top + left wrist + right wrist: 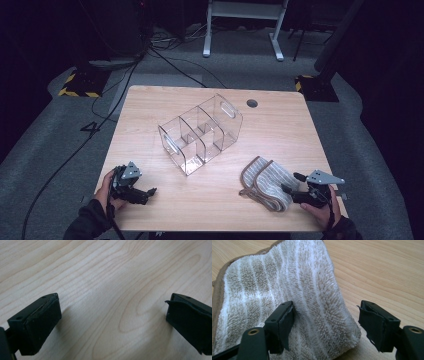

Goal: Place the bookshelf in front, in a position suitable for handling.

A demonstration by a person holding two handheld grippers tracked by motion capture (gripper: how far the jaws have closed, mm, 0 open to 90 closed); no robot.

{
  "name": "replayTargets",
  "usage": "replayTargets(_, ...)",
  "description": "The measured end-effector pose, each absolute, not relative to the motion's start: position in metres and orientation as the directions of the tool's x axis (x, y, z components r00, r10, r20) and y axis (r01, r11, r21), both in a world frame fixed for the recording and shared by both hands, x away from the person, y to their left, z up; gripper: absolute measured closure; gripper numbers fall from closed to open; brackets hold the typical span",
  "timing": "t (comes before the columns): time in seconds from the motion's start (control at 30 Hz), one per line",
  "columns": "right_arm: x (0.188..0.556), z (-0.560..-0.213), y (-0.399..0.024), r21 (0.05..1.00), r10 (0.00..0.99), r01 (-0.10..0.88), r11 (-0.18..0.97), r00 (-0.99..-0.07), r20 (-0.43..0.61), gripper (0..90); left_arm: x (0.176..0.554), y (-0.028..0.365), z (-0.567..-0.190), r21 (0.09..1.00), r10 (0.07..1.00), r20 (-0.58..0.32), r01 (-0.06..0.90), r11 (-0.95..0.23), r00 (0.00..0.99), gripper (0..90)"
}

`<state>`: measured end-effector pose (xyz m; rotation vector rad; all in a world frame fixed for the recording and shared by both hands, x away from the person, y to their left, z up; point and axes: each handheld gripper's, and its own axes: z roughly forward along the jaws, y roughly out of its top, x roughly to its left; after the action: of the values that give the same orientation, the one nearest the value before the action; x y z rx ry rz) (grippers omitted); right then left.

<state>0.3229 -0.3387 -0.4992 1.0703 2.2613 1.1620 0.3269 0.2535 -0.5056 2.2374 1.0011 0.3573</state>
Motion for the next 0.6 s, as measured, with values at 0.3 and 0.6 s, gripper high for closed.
replayTargets(0.3,0.320,-0.489,-0.334,0.828,0.765,0.429,0.361,-0.644,0.000,30.0,0.329,0.231,-0.502,0.668,0.717,-0.001,0.534,-0.519,0.697,14.2)
replayTargets(0.6,0.315,-0.475,-0.322,0.841,0.746,0.390,0.374,-0.666,-0.023,30.6,0.326,0.217,-0.491,0.695,0.711,0.018,0.503,-0.514,0.703,16.6)
